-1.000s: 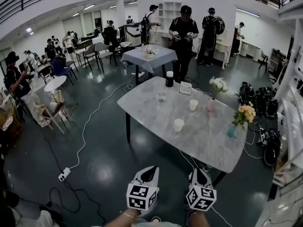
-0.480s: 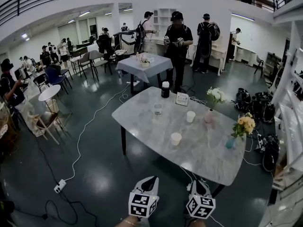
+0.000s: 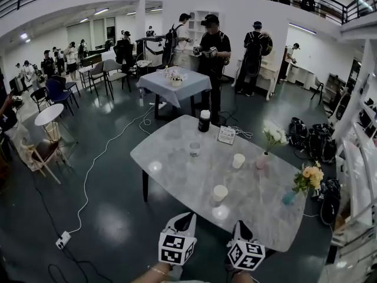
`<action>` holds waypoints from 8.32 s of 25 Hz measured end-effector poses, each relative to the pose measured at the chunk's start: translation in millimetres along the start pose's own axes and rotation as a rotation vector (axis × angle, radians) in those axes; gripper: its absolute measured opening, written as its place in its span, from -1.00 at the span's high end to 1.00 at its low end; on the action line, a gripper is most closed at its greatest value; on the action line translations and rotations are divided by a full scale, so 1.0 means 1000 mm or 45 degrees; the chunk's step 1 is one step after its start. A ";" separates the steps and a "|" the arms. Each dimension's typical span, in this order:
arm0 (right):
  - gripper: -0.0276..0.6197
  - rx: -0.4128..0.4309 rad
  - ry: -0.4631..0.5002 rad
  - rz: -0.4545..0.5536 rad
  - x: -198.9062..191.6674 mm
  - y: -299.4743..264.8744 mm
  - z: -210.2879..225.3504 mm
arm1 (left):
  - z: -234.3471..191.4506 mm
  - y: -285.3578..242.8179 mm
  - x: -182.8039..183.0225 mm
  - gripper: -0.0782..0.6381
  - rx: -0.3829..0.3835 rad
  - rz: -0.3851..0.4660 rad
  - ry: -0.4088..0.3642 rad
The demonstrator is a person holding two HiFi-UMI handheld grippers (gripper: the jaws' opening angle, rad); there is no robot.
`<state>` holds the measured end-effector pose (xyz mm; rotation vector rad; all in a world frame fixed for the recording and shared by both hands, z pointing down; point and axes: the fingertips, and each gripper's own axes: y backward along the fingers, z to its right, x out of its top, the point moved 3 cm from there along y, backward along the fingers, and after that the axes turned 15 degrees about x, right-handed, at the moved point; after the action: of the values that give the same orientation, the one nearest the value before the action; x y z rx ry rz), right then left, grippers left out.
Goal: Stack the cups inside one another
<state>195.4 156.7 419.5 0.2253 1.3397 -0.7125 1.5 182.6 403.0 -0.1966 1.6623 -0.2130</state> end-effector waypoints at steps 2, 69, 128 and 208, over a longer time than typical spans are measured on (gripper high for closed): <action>0.89 -0.005 0.000 -0.005 0.007 -0.020 0.000 | -0.010 -0.017 0.006 0.78 -0.007 -0.009 -0.001; 0.89 -0.017 -0.085 -0.142 0.036 -0.213 0.086 | -0.041 -0.256 0.006 0.78 -0.127 -0.299 0.011; 0.17 0.144 -0.099 -0.493 -0.092 -0.264 0.088 | -0.036 -0.267 -0.123 0.78 -0.088 -0.619 0.012; 0.17 0.475 0.132 -0.325 0.068 -0.495 0.026 | -0.160 -0.360 -0.013 0.78 0.216 -0.435 0.101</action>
<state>-70.3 -262.1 482.4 0.3977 1.3394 -1.1815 -155.0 -158.3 523.3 -0.3475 1.6720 -0.6239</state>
